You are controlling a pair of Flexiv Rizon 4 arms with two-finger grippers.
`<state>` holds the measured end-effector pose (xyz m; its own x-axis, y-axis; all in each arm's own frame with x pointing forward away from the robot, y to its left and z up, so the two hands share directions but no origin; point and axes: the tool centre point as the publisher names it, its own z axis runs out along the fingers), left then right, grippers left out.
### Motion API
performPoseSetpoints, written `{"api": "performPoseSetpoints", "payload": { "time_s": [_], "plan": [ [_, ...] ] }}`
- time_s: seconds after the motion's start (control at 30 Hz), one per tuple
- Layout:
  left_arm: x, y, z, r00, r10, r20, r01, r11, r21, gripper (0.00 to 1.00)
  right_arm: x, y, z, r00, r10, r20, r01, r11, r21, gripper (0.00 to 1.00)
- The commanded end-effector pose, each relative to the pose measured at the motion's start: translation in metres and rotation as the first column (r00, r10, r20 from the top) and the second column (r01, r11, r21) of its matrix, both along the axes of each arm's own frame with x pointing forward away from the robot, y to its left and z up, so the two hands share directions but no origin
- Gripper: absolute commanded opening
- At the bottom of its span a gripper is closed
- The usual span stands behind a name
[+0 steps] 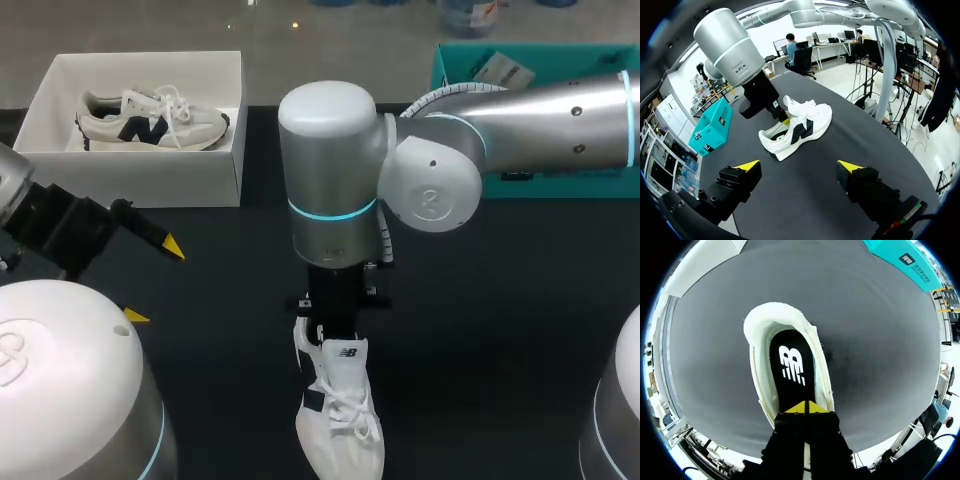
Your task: Take the shoe out of the shoebox, open the shoe tongue, remove and reinsert the insole, then place the shoe into the shoebox
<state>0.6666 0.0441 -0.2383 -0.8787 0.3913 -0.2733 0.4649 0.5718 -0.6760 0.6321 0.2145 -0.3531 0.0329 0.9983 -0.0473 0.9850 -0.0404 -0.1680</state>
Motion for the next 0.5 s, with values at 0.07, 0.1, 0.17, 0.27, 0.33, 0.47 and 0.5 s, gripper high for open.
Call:
{"api": "performPoseSetpoints", "payload": {
  "time_s": [0.07, 0.1, 0.17, 0.27, 0.33, 0.47, 0.5],
  "plan": [
    [0.001, 0.0, 0.0, 1.0, -0.002, -0.002, 0.002, 1.0, 0.003, 1.0, 0.006, 0.002, -0.008, 0.999, 0.03, -0.035, -0.028, 0.999, 0.03, 0.0],
    [0.001, 0.0, 0.0, 1.0, -0.002, -0.002, 0.002, 1.0, 0.003, 1.0, 0.007, 0.003, -0.009, 0.999, 0.033, -0.038, -0.032, 0.999, 0.037, 0.0],
    [0.001, 0.0, 0.0, 1.0, -0.002, -0.002, 0.002, 1.0, 0.003, 1.0, 0.009, 0.007, -0.012, 0.997, 0.051, -0.055, -0.049, 0.998, 0.031, 0.0],
    [0.001, 0.0, 0.0, 1.0, -0.002, -0.002, 0.002, 1.0, 0.003, 1.0, 0.01, 0.009, -0.014, 0.996, 0.061, -0.062, -0.059, 0.997, 0.041, 0.0],
    [0.001, 0.0, 0.0, 1.0, -0.002, -0.002, 0.002, 1.0, 0.003, 1.0, 0.011, 0.01, -0.015, 0.995, 0.066, -0.069, -0.063, 0.997, 0.044, 0.0],
    [0.001, 0.0, 0.0, 1.0, -0.002, -0.002, 0.002, 1.0, 0.003, 1.0, 0.011, 0.012, -0.014, 0.992, 0.083, -0.099, -0.081, 0.996, 0.025, 0.0],
    [0.001, 0.0, 0.0, 1.0, -0.002, -0.002, 0.002, 1.0, 0.003, 1.0, 0.012, 0.014, -0.014, 0.99, 0.091, -0.112, -0.09, 0.996, 0.015, 0.0]
  ]
}}
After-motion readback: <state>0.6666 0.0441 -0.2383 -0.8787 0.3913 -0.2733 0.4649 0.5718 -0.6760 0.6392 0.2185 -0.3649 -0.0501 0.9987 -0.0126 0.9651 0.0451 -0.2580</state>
